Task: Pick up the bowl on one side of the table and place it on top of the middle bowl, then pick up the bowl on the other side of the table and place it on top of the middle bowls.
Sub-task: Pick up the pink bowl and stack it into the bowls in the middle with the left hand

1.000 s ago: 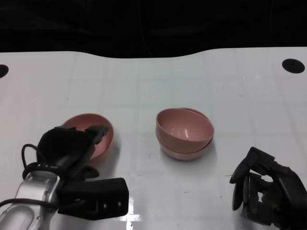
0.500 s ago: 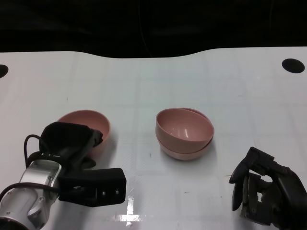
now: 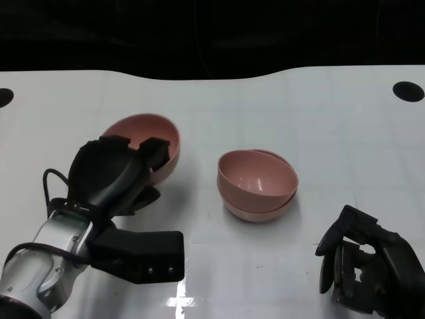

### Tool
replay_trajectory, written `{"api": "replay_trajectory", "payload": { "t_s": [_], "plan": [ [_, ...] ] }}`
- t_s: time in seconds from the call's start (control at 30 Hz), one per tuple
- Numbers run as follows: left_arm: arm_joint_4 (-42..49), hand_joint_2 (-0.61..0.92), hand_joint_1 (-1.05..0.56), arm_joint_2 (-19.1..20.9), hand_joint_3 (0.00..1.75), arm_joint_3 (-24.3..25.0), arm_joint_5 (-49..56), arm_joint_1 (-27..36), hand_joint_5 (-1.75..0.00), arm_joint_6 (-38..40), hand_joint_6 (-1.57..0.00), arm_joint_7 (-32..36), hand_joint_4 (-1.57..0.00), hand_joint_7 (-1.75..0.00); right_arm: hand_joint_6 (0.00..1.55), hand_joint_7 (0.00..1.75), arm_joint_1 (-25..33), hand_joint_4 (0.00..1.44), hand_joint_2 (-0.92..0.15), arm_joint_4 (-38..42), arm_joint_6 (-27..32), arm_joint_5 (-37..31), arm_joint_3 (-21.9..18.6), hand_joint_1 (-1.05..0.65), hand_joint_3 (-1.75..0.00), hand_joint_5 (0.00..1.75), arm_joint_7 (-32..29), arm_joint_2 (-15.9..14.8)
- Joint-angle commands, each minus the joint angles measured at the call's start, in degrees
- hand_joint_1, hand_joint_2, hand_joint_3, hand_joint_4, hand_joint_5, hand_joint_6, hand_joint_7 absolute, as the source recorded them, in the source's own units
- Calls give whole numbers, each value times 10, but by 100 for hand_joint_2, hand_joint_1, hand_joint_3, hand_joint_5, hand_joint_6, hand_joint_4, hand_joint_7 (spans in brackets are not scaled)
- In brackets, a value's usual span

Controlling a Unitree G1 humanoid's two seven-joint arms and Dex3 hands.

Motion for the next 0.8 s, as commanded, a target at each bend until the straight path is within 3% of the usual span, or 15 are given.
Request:
{"api": "replay_trajectory", "payload": {
  "t_s": [0.03,0.13,0.3,0.53,0.67,0.8],
  "plan": [
    [-10,56,-25,-4,94,3,-17,-33,-175,-27,-70,7,-86,-158,77,167,5,86,-33,-7,5,2,-4,-16,-151,175,1,-1],
    [11,51,-24,-17,108,0,-37,-60,-175,-70,-74,11,-89,-155,77,166,5,86,-32,-6,2,-5,-2,-15,-152,175,-3,0],
    [32,49,-25,-36,109,-10,-55,-101,-175,-106,-82,-13,-87,-134,78,165,4,86,-33,-4,1,-11,1,-14,-152,175,-5,2],
    [70,50,-26,-62,106,-30,-62,-143,-175,-157,-86,-17,-89,-134,78,165,1,86,-33,5,-11,-8,1,-13,-152,175,3,3],
    [72,48,-25,-74,101,-47,-61,-159,-175,-161,-83,-67,-90,-152,78,164,6,86,-33,2,-6,-6,3,-12,-151,175,5,5],
    [66,48,-24,-76,94,-56,-66,-171,-175,-155,-80,-127,-90,-152,79,162,8,87,-34,-1,-3,-9,3,-12,-150,175,4,6]
  ]
}}
